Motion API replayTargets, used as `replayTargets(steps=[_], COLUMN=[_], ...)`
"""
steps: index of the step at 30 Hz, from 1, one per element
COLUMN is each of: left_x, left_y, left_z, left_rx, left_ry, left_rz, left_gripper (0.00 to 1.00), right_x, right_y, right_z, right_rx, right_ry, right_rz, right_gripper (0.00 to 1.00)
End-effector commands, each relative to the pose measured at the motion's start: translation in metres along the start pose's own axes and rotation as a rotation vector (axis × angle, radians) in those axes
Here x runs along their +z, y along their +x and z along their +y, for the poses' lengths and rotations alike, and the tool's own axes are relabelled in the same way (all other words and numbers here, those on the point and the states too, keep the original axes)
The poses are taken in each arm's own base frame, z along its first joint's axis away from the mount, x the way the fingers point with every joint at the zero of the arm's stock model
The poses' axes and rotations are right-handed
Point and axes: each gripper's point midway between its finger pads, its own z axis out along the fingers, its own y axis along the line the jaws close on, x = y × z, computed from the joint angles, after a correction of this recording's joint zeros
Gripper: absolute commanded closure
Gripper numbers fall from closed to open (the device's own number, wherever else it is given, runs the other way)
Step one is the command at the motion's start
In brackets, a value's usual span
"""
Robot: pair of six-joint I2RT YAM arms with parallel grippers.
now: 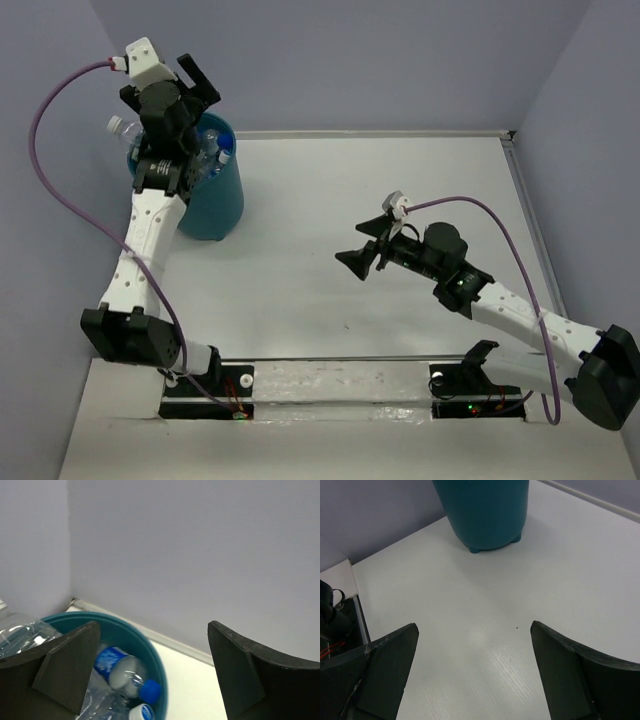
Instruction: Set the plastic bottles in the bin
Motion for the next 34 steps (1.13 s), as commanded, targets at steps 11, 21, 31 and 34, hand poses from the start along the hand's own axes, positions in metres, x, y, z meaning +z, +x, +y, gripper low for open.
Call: replayTargets(steps=[11,21,31,34], left_x=[-0.203,-0.288,-0.297,-0.294], left_y=[-0.07,-0.032,-0.015,-0.022], left_z=[-0.039,-0.002,-0.006,-0.007], left_rx=[-0.292,-0.149,-0.144,-0.158], left_ry=[0.603,0.727,0.78,0.771], left_rz=[-0.163,-0.157,-0.092,-0.12], left_gripper=[0.01,0.01,0.01,0.01], right_x=[-0.073,-0.202,-0.236,-0.234], right_y=[-0.121,-0.188,-0.167,-0.181], right_z=[-0.001,0.006,-0.012,-0.006], right_rx=[0.089,0.125,0.14,0.119], right_ry=[0.181,0.338,0.479,0.456], right_rz=[-0.435,-0.723,-0.721,-0.715], right_gripper=[0.0,0.0,0.0,0.0])
